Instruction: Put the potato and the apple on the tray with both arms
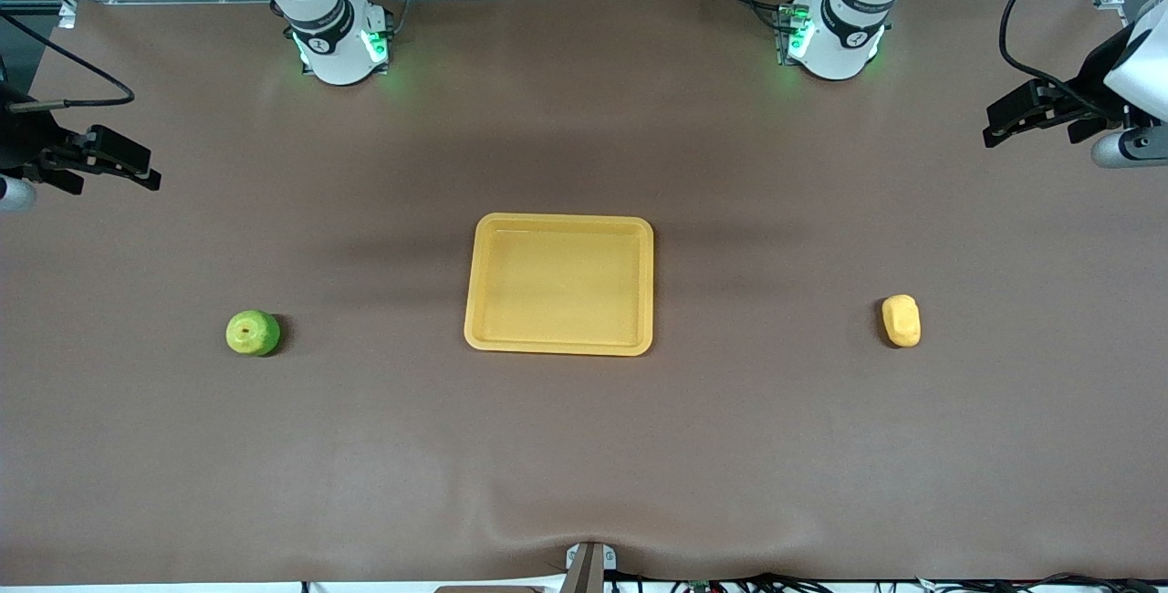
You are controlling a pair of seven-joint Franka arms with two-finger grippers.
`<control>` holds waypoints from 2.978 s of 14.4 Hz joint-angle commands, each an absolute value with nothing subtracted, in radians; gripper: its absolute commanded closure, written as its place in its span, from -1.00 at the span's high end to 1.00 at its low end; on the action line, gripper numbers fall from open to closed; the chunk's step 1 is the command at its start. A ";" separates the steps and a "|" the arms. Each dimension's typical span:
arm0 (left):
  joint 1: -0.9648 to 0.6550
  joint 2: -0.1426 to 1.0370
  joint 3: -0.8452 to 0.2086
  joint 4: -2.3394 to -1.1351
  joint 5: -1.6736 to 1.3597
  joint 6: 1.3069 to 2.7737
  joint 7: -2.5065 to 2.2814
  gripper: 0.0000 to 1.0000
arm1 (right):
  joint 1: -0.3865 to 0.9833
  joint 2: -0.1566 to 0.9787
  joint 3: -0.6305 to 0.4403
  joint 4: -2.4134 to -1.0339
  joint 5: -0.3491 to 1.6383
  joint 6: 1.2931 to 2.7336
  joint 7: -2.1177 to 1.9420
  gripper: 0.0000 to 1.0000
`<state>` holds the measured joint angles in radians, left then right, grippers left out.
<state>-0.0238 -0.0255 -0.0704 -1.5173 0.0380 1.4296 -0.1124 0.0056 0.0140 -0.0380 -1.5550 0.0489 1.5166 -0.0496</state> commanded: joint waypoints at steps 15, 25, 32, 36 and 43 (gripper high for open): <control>0.017 -0.075 -0.072 -1.673 0.025 1.525 -0.094 1.00 | -0.011 0.052 -0.044 -1.536 0.043 1.511 -0.037 1.00; 0.028 -0.040 -0.072 -1.897 0.037 1.849 -0.094 1.00 | -0.018 0.210 -0.044 -1.534 0.046 1.586 -0.037 1.00; 0.032 0.089 -0.072 -1.922 0.069 1.991 -0.094 1.00 | -0.012 0.367 -0.043 -1.532 0.044 1.588 -0.048 1.00; 0.046 0.164 -0.074 -1.924 0.069 2.052 -0.094 1.00 | -0.025 0.451 -0.048 -1.488 0.040 1.620 -0.050 1.00; 0.055 0.268 -0.074 -1.925 0.069 2.166 -0.094 1.00 | -0.064 0.462 -0.048 -1.652 0.037 1.972 -0.135 1.00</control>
